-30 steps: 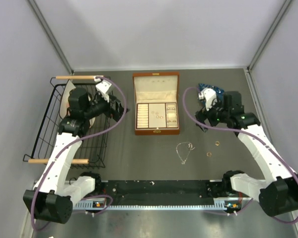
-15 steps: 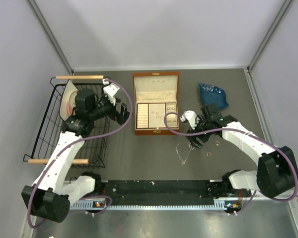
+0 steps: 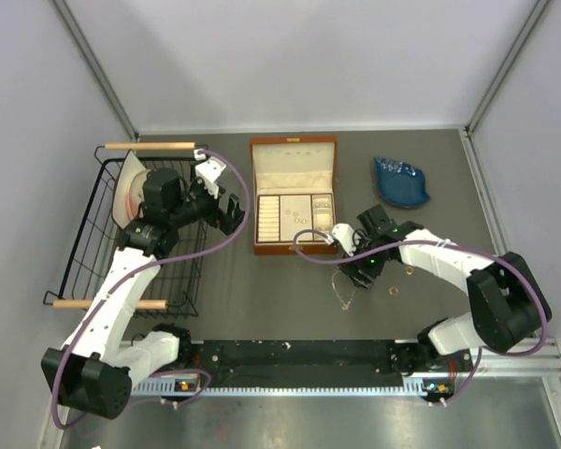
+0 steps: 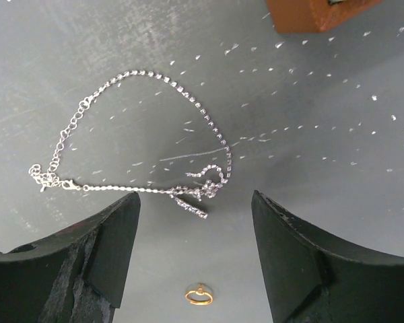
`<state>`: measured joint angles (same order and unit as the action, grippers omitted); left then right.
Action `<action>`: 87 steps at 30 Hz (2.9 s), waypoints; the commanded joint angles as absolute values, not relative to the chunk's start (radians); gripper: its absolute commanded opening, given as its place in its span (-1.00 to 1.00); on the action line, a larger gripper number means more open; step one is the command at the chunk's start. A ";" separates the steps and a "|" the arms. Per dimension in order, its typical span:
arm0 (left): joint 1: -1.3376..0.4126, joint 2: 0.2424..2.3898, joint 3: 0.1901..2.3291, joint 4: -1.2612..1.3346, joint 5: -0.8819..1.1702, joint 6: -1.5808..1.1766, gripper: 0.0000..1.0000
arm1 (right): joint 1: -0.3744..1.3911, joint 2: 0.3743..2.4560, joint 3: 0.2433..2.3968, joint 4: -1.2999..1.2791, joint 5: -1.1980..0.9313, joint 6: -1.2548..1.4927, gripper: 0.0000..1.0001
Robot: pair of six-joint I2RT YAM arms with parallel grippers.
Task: Organize the mixed jewelry
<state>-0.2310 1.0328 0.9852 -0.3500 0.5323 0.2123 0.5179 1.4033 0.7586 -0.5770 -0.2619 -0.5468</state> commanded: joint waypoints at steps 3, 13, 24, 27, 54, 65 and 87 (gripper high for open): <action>-0.236 1.029 0.971 -0.295 0.520 0.221 0.98 | 0.532 1.434 0.753 -0.512 -0.238 -0.523 0.31; -0.236 1.023 0.957 -0.284 0.512 0.225 0.98 | 0.566 1.488 0.762 -0.488 -0.192 -0.499 0.06; -0.236 1.019 0.943 -0.278 0.514 0.227 0.98 | 0.566 1.497 0.787 -0.523 -0.236 -0.489 0.11; -0.236 1.012 0.937 -0.275 0.511 0.229 0.98 | 0.566 1.473 0.798 -0.546 -0.255 -0.500 0.19; -0.236 1.020 0.936 -0.262 0.508 0.227 0.98 | 0.565 1.493 0.845 -0.505 -0.193 -0.449 0.13; -0.236 1.009 0.923 -0.256 0.502 0.233 0.98 | 0.566 1.505 0.798 -0.485 -0.115 -0.459 -0.06; -0.236 1.011 0.888 -0.201 0.546 0.249 0.98 | 0.566 1.462 0.781 -0.532 -0.018 -0.477 -1.00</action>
